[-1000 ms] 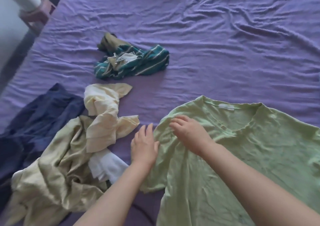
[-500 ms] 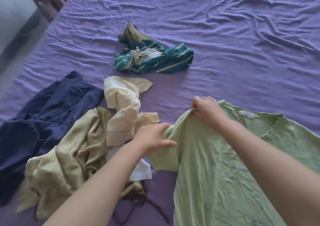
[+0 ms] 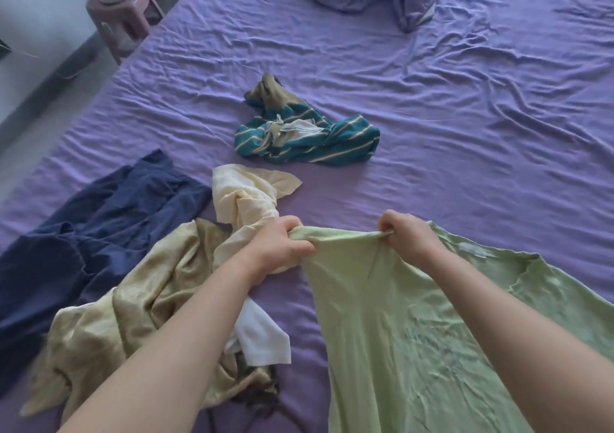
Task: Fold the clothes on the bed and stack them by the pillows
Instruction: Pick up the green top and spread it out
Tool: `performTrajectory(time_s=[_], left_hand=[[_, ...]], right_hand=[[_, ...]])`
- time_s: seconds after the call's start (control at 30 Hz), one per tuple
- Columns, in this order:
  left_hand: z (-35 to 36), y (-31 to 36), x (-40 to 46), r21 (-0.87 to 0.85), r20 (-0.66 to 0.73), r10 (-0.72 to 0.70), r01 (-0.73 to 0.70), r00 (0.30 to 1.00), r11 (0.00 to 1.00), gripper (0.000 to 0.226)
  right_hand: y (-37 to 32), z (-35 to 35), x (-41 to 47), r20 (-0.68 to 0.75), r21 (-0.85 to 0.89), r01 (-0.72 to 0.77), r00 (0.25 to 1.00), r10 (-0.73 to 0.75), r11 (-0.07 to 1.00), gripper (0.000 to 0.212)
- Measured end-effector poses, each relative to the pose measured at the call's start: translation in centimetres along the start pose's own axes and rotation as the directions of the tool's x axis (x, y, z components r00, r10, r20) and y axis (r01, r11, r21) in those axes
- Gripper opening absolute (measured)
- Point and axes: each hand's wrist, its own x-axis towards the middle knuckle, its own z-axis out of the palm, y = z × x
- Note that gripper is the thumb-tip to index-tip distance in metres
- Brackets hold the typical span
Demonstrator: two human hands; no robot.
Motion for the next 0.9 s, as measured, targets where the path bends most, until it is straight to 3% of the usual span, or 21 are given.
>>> performTrajectory(time_s=[0.1,0.2,0.3,0.4,0.5,0.57,0.6,0.67,0.73,0.8,0.9], left_hand=[[0.1,-0.1,0.0,-0.037,-0.204,-0.055,0.048,0.977,0.998,0.026],[0.1,0.3,-0.2,-0.145,-0.235,-0.126,0.093,0.964,0.985,0.022],[1.0,1.6,-0.9,-0.211,-0.129,-0.125,0.096,0.984,0.973,0.012],[3.3,3.0,-1.7,-0.406,0.114,-0.138,0.173,0.984,0.897,0.011],[7.0,3.3,-2.7,-0.443,0.348,-0.131,0.286,0.928,0.850,0.032],[9.7,2.2,-3.2,-0.334,0.398,-0.111,0.257,0.910,0.907,0.051],[10.9,1.3,-3.3,-0.245,0.353,-0.096,0.191,0.931,0.951,0.056],[12.2,-0.4,-3.0,-0.043,0.059,-0.067,0.069,0.996,0.997,0.051],[12.4,-2.1,-2.6,0.230,-0.231,-0.035,0.089,0.972,0.969,0.037],[12.2,-3.3,-2.3,0.434,-0.303,-0.013,0.150,0.953,0.888,0.026],[12.4,-3.8,-1.8,0.375,-0.220,-0.149,0.225,0.964,0.899,0.039]], right_hand=[[-0.2,-0.2,0.1,-0.051,0.001,-0.061,0.997,0.061,0.998,0.021],[-1.0,-0.7,0.0,-0.056,-0.009,-0.090,0.994,0.090,0.996,0.025],[-3.1,-1.5,-1.3,0.052,0.235,0.088,0.993,-0.102,0.968,0.028],[-5.0,-1.8,-2.9,0.176,0.485,0.155,0.947,-0.270,0.860,0.036],[-2.7,-0.9,-3.9,0.097,0.369,0.022,0.993,-0.062,0.929,0.035],[0.1,0.0,-5.1,0.040,0.238,-0.124,0.992,0.118,0.963,0.032],[1.3,0.5,-5.8,0.041,0.227,-0.156,0.988,0.150,0.961,0.029],[2.7,1.4,-6.8,0.078,0.266,-0.159,0.987,0.143,0.951,0.022],[3.2,2.3,-7.2,0.100,0.263,-0.114,0.991,0.090,0.958,0.024],[3.1,3.2,-7.0,0.075,0.177,-0.063,0.996,0.051,0.982,0.037],[2.4,4.1,-6.3,0.046,0.112,-0.066,0.997,0.061,0.991,0.042]])
